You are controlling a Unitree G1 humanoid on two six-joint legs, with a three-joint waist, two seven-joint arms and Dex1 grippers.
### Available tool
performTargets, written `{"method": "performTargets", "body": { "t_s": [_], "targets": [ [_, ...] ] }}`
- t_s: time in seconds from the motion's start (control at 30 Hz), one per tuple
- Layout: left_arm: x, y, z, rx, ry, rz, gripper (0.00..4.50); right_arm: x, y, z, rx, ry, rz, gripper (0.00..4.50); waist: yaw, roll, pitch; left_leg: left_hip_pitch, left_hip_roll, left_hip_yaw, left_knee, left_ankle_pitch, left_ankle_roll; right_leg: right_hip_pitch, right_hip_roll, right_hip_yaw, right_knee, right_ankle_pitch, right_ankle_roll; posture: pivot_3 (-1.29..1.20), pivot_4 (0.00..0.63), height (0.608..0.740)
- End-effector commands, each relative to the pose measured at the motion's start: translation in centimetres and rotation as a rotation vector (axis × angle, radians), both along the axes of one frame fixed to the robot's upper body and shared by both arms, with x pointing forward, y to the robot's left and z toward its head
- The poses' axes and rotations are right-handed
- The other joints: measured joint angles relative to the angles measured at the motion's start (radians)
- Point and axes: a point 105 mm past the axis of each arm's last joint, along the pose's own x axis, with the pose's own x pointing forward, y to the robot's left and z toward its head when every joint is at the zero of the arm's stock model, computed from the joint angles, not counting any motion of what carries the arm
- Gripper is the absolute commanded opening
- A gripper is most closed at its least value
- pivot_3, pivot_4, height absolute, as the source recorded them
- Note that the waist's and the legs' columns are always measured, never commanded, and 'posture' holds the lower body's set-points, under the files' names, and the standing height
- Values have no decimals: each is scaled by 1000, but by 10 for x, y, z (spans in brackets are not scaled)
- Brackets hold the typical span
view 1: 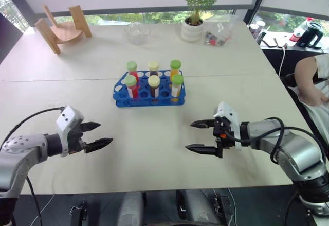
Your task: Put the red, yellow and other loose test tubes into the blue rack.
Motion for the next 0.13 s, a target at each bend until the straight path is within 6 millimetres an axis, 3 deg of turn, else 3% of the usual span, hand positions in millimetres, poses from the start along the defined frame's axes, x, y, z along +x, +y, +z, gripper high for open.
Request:
{"method": "performTargets", "body": {
  "t_s": [0.03, 0.13],
  "targets": [
    [3, 4, 10, -2, -56, 22, 4462, 3, 5, 9, 9, -37, 17, 4380, 0, 0, 0, 0, 0, 0, 0, 0, 0, 0, 0, 0, 0, 0, 0, 0, 150, 740],
    [7, 3, 11, -9, -75, 35, 4462, 4, 7, 10, 15, -43, 21, 4380, 0, 0, 0, 0, 0, 0, 0, 0, 0, -1, 0, 0, 0, 0, 0, 0, 150, 740]
  ]
}}
